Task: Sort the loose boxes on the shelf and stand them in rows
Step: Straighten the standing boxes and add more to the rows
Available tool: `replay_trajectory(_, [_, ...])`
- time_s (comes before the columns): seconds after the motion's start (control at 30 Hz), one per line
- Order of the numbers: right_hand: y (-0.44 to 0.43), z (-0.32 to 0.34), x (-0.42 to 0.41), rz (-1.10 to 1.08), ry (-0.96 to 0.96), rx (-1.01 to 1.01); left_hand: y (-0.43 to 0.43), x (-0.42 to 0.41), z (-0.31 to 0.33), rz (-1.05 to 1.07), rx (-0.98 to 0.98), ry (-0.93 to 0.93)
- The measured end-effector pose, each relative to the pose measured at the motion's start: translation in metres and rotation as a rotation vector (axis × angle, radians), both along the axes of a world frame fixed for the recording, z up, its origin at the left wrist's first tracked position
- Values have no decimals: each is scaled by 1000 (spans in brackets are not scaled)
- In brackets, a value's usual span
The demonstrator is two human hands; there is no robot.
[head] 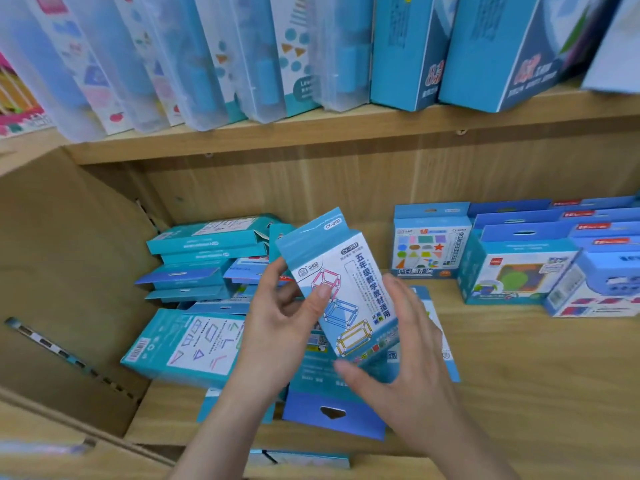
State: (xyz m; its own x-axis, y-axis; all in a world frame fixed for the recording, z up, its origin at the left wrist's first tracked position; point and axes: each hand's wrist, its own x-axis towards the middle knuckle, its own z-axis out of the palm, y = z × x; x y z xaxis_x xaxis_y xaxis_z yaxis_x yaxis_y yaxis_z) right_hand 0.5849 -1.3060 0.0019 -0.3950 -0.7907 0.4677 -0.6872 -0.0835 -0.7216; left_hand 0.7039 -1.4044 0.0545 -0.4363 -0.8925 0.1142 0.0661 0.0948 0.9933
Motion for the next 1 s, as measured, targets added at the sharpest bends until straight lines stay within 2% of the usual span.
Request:
replay_trajectory(0.2, [-6,27,-24,265,-731,97,2,0,4,-185,22,-28])
replay_trajectory(0.27, [-3,30,-35,293,-862,156,4,-4,9,-243,90,-12])
replay_trajectory(0.33, [2,31,-44,253,-942,145,0,-6,13,-155,26,-19])
replay_trajectory(0.4, [6,26,-53,137,-974,98,-19,0,13,36,-336,-182])
replay_trajectory(0.43, [8,23,-57,74,-978,78,-31,4,13,104,-603,-362])
replay_trajectory(0.5, [8,16,-66,-8,-980,49,-54,7,8,76,-1042,-770])
replay_trajectory(0.57, [8,11,-69,-47,-1001,32,-63,5,2,32,-1201,-1011])
replay_trajectory(0.6, [8,9,-69,-57,-1012,20,-65,3,3,22,-1211,-1036])
replay_trajectory(0.7, [8,5,-67,-89,-999,-10,-73,0,11,-5,-1216,-960])
replay_trajectory(0.8, [8,3,-66,-136,-907,-74,-83,-4,21,-63,-1257,-858])
replay_trajectory(0.93, [12,8,-66,-166,-670,-136,-75,-18,51,3,-1015,-507])
replay_trajectory(1.0, [15,11,-67,-144,-629,-147,-74,-25,64,106,-939,-416])
